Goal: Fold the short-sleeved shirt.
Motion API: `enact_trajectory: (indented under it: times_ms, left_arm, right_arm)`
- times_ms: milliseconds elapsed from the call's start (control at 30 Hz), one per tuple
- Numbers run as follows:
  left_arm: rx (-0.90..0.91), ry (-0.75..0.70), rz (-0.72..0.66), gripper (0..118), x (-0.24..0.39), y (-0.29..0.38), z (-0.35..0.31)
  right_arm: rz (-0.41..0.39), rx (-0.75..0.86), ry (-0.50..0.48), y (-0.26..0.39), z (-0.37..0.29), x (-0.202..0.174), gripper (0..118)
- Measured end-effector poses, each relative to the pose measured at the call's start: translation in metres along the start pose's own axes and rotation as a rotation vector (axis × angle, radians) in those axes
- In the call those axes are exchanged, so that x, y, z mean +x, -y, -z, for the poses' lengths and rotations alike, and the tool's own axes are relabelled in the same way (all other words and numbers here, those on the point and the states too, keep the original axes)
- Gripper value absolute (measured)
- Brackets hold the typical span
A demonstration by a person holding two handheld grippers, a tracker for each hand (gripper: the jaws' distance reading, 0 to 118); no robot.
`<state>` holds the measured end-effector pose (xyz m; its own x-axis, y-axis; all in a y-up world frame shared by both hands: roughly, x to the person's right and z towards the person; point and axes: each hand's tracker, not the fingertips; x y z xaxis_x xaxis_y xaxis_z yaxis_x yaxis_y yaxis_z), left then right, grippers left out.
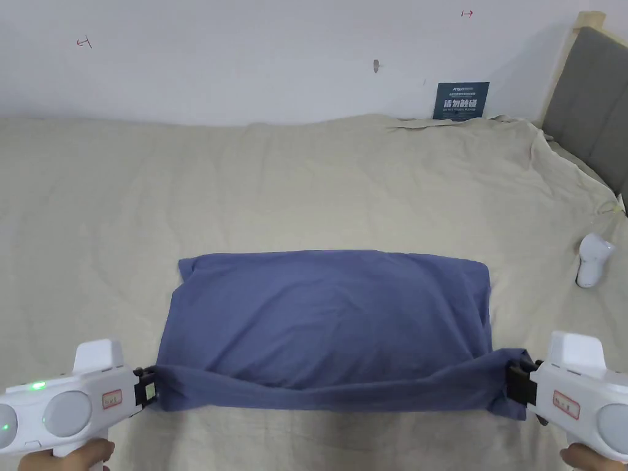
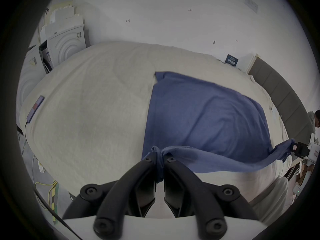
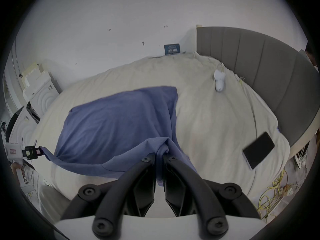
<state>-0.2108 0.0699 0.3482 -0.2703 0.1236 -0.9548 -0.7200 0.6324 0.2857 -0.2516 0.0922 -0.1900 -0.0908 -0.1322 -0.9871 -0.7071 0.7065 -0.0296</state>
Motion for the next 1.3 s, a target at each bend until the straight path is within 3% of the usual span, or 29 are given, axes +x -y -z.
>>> enact_trajectory:
  times_ms: [267, 600, 900, 967, 1033, 1067, 1100, 1133, 1167, 1300]
  left_arm:
    - [0.009, -0.048, 0.04, 6, 0.011, -0.052, 0.029]
    - [-0.116, -0.115, 0.127, 5, 0.023, -0.061, 0.108]
    - [-0.181, -0.139, 0.151, 7, 0.034, -0.056, 0.129]
    - [-0.175, -0.135, 0.154, 19, 0.039, -0.056, 0.114]
    - [-0.165, -0.124, 0.135, 48, 0.038, -0.058, 0.107]
    - [-0.159, -0.113, 0.118, 68, 0.036, -0.059, 0.109]
    - [-0.15, -0.099, 0.101, 90, 0.036, -0.06, 0.105]
    - [-0.139, -0.088, 0.087, 104, 0.036, -0.062, 0.098]
    - [-0.118, -0.083, 0.078, 113, 0.038, -0.064, 0.091]
    - [0.004, -0.068, 0.083, 114, 0.039, -0.077, 0.062]
  right_arm:
    - [-0.03, 0.031, 0.009, -0.055, 0.042, -0.01, 6]
    - [-0.092, -0.107, 0.091, -0.067, 0.125, -0.02, 6]
    - [-0.036, -0.202, 0.145, -0.051, 0.161, -0.019, 6]
    - [-0.041, -0.202, 0.148, -0.051, 0.156, -0.023, 8]
    - [-0.053, -0.175, 0.146, -0.055, 0.155, -0.016, 21]
    - [-0.058, -0.155, 0.136, -0.057, 0.148, -0.017, 38]
    - [-0.059, -0.138, 0.127, -0.06, 0.142, -0.018, 64]
    - [-0.058, -0.104, 0.108, -0.063, 0.131, -0.02, 80]
    - [-0.056, -0.072, 0.091, -0.066, 0.121, -0.022, 91]
    - [-0.051, 0.064, 0.059, -0.08, 0.069, -0.035, 93]
